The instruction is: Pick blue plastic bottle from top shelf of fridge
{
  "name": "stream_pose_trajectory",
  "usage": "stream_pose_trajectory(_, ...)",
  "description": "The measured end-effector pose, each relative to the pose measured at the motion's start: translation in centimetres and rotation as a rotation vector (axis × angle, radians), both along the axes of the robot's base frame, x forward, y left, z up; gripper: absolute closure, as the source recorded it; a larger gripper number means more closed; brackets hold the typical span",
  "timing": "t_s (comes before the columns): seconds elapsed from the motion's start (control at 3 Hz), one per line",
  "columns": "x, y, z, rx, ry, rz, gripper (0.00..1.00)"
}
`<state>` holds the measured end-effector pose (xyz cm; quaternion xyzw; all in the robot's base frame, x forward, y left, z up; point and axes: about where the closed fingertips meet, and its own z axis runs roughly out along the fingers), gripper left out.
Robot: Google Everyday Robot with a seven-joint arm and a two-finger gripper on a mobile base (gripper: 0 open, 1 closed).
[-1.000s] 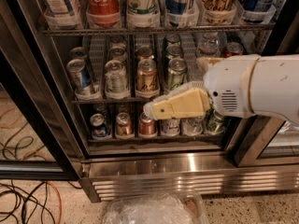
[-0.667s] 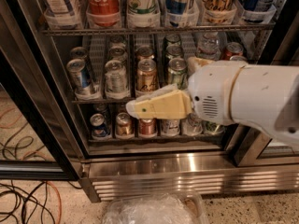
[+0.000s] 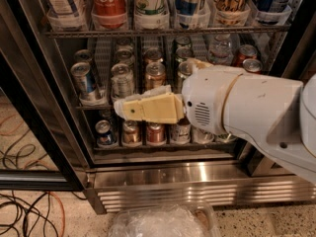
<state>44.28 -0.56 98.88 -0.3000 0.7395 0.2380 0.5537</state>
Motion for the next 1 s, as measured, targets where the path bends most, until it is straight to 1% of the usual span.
stream_pose_trajectory(0.33, 0.0, 0.0, 0.0, 0.0, 0.0, 0.0, 0.0)
stream_pose_trajectory(0.67, 0.5, 0.6, 0.0, 0.031, -0.02, -0.008, 0.0)
stream_pose_trajectory(1.0, 1.8, 2.2, -0.5, 0.031, -0.078, -0.046, 0.0)
